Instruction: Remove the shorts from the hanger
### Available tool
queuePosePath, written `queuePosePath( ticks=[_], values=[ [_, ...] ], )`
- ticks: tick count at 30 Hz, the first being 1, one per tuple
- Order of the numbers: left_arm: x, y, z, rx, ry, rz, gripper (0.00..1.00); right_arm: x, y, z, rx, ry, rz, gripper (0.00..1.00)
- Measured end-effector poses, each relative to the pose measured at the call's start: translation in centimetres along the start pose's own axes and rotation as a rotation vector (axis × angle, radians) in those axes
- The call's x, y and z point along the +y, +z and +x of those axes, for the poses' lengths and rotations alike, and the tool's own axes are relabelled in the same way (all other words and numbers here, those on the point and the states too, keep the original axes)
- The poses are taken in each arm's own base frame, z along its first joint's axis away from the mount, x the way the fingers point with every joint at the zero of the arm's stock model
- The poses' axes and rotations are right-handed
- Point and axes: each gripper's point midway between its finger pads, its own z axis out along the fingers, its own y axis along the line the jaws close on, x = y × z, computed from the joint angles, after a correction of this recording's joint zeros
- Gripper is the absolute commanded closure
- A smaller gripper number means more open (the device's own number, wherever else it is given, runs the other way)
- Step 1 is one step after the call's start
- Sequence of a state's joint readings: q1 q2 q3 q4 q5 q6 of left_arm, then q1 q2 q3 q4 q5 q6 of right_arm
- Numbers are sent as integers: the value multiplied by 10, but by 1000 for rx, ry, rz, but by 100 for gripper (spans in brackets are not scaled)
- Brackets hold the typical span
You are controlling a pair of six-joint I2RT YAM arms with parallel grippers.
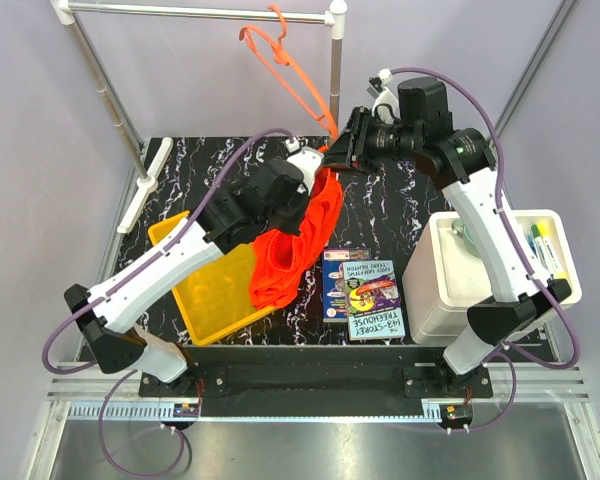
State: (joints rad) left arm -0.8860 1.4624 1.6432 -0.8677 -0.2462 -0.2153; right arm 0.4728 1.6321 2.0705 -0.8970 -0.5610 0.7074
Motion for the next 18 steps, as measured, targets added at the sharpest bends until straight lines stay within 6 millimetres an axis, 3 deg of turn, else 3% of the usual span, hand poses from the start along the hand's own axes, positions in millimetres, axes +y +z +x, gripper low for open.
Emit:
queuePosePath(
  ticks=[3,4,8,11,18],
  values=[
    [8,-8,-3,-17,-20,-14,100,-1,0,0,-4,5,0,36],
    [13,-13,-5,-28,-32,-24,100,-1,0,0,-5,6,0,26],
    [36,-44,-18,-108,-91,-74,100,-2,-2,-4,-25,8,13,6],
    [53,-68,-25,-175,-149,-109,100,-6,-4,-9,-50,5,30,1],
    [91,-124,-35,-322,-255,-216,100,-13,-6,-16,-78,-11,58,1]
  ],
)
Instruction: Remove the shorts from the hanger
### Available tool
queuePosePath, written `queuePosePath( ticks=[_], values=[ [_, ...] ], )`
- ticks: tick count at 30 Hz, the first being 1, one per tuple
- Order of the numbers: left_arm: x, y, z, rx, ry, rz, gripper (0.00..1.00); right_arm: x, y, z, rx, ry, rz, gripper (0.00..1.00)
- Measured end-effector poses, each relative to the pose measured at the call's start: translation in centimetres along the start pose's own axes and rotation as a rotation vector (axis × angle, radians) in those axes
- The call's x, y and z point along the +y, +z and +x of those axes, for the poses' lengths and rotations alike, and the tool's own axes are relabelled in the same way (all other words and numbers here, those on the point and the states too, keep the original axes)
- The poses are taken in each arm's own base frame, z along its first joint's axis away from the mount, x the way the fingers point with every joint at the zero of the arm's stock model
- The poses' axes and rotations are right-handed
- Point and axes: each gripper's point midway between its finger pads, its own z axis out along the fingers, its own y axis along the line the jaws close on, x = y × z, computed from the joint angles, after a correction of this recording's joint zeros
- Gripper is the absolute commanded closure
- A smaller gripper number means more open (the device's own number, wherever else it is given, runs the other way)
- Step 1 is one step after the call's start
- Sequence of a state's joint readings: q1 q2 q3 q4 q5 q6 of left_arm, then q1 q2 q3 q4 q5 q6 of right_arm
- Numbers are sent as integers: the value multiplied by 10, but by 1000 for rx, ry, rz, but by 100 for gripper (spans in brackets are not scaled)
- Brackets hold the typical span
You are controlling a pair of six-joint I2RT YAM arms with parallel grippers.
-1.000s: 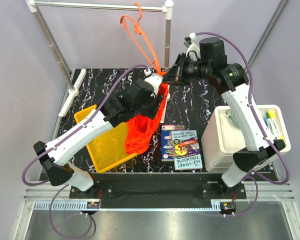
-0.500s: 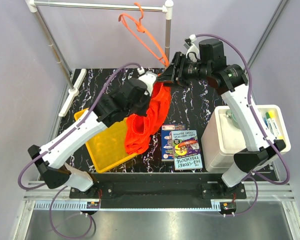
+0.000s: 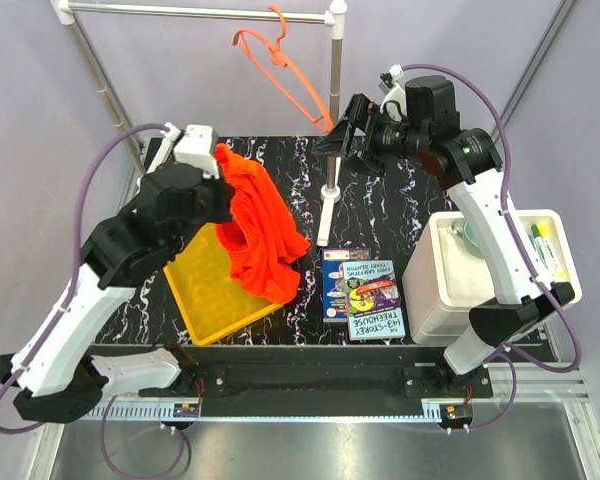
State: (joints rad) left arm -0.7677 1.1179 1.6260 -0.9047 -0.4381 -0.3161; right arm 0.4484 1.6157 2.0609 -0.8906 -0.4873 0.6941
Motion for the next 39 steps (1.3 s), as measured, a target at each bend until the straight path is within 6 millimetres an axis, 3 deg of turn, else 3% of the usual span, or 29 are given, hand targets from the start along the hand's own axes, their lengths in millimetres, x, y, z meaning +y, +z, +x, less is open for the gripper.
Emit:
queuePosePath(
  ticks=[6,11,15,19,25,39],
  values=[
    [30,-27,-33,-102,-8,-111,100,-1,-7,2,1,-11,8,0],
    [42,-58,-94,-255,-13,-155,100,1,-14,-1,-15,-21,5,0],
    [48,-77,-129,-343,-18,-173,100,0,-17,-1,-20,-23,7,0],
    [52,-86,-145,-388,-15,-189,100,-4,-16,1,-13,-17,15,0],
    [60,-80,-129,-353,9,-237,100,-8,-15,3,-6,-16,24,0],
    [80,-39,-6,-115,-85,-315,100,-12,-12,6,9,-8,29,0]
  ],
)
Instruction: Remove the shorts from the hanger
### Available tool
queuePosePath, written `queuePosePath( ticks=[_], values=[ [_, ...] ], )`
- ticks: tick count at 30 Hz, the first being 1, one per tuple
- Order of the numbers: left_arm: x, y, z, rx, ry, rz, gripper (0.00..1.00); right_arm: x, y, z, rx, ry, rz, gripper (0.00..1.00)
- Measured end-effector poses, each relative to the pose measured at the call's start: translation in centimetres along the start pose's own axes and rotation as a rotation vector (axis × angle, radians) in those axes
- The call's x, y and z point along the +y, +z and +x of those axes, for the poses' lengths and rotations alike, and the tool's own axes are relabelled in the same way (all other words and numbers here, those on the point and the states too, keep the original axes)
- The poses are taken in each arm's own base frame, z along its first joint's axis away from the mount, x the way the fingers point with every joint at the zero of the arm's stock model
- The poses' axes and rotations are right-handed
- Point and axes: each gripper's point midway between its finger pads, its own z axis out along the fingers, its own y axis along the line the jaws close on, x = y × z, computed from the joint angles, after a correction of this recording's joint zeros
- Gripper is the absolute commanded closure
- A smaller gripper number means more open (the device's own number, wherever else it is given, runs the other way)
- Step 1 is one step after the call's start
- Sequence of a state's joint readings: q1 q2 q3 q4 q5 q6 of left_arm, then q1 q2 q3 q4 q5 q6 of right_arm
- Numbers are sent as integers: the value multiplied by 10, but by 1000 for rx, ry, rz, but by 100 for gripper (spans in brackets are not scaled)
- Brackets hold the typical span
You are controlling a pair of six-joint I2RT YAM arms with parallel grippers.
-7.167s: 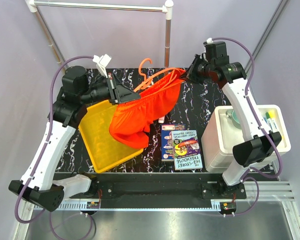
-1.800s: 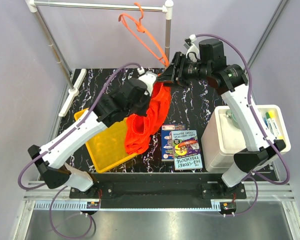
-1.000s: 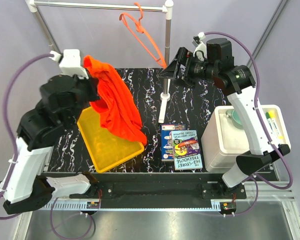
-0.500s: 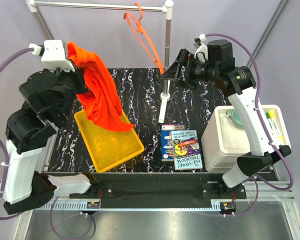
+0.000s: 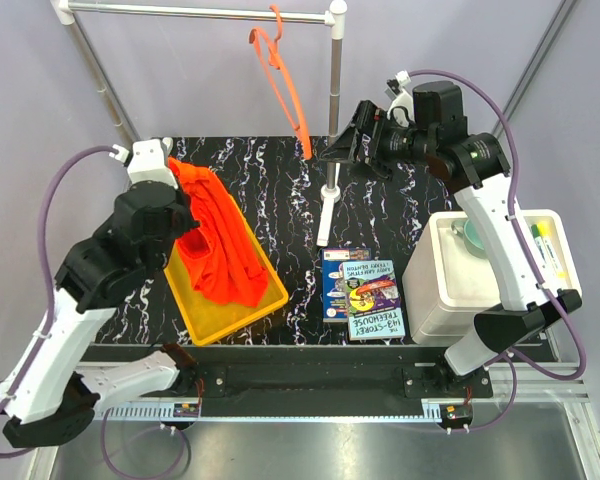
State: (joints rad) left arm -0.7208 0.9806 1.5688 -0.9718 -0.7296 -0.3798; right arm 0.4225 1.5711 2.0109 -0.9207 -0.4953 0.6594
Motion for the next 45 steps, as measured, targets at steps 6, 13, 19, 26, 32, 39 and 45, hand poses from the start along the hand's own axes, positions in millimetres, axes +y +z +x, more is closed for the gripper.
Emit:
queuePosePath(
  ticks=[6,13,19,26,32,39,45],
  values=[
    [17,27,68,194,-102,-72,100,-8,5,9,35,22,7,0],
    [34,46,128,400,-279,-121,100,-25,14,31,115,92,29,1],
    [27,54,175,580,-388,-96,100,-28,16,37,143,121,30,0],
    [10,74,195,692,-431,-55,100,-28,11,40,138,119,31,0],
    [28,90,220,753,-522,-150,100,-27,1,43,117,111,37,0],
    [40,84,247,812,-586,-236,59,-21,-13,40,70,78,37,0],
    [45,79,233,773,-578,-255,1,-23,-14,41,71,69,45,0]
  ],
)
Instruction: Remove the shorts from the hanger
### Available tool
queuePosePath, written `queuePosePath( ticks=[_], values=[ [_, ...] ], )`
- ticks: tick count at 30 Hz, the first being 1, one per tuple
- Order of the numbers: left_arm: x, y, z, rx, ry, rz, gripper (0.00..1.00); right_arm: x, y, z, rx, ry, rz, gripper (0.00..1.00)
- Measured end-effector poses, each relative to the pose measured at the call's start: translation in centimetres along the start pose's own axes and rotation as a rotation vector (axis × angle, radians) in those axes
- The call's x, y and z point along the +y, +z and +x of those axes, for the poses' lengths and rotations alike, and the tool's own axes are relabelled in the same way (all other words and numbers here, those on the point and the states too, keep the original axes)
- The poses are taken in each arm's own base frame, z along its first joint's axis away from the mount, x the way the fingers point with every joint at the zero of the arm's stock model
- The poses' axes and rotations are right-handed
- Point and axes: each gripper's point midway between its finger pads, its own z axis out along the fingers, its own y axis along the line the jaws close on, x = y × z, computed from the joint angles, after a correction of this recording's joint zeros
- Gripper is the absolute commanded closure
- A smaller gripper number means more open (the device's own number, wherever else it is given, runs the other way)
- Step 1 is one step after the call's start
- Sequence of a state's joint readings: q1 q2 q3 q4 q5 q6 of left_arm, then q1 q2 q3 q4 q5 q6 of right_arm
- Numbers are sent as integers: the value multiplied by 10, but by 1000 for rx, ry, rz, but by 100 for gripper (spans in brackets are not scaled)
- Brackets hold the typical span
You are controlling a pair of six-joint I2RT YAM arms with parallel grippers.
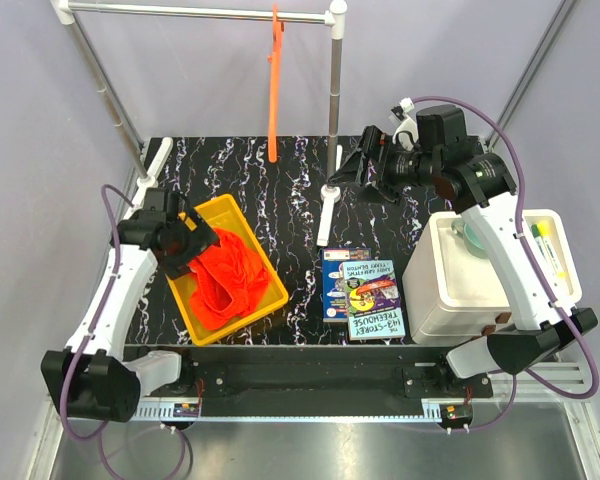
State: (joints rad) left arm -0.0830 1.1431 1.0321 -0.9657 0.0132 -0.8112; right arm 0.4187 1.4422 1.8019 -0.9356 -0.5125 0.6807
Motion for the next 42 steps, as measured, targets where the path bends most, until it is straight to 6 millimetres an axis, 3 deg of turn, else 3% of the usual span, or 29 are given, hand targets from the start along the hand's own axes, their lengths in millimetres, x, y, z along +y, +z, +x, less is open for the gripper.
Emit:
queuePosePath(
  ticks=[4,7,10,13,18,21,26,31,36,40,41,42],
  values=[
    [-16,-33,-29,-113,25,33,1,-3,0,1,1,-4,11,0],
    [-38,-71,-53,-227,58,125,1,-5,0,0,-3,-9,22,0],
    [-61,-98,-58,-278,111,224,1,-7,1,-1,-8,-17,29,0],
    [-87,-104,-39,-247,210,301,1,-8,1,-2,-12,-26,35,0],
    [-147,-102,26,-127,468,428,1,-14,3,-2,-13,-30,58,0],
    [-175,-109,47,-108,561,494,1,-17,4,-2,-9,-29,72,0],
    [-208,-134,55,-161,630,630,1,-27,3,-7,-40,-35,126,0],
    [-225,-159,70,-200,695,749,1,-39,-6,-15,-107,-60,204,0],
    [-234,-189,79,-252,745,861,1,-36,-33,-17,-198,-103,223,0],
    [-235,-223,67,-345,740,952,1,-26,-61,-19,-302,-141,203,0],
    [-229,-251,53,-435,730,1005,1,-21,-81,-21,-376,-165,199,0],
    [-229,-253,52,-442,729,1009,1,-20,-82,-22,-382,-166,198,0]
  ],
)
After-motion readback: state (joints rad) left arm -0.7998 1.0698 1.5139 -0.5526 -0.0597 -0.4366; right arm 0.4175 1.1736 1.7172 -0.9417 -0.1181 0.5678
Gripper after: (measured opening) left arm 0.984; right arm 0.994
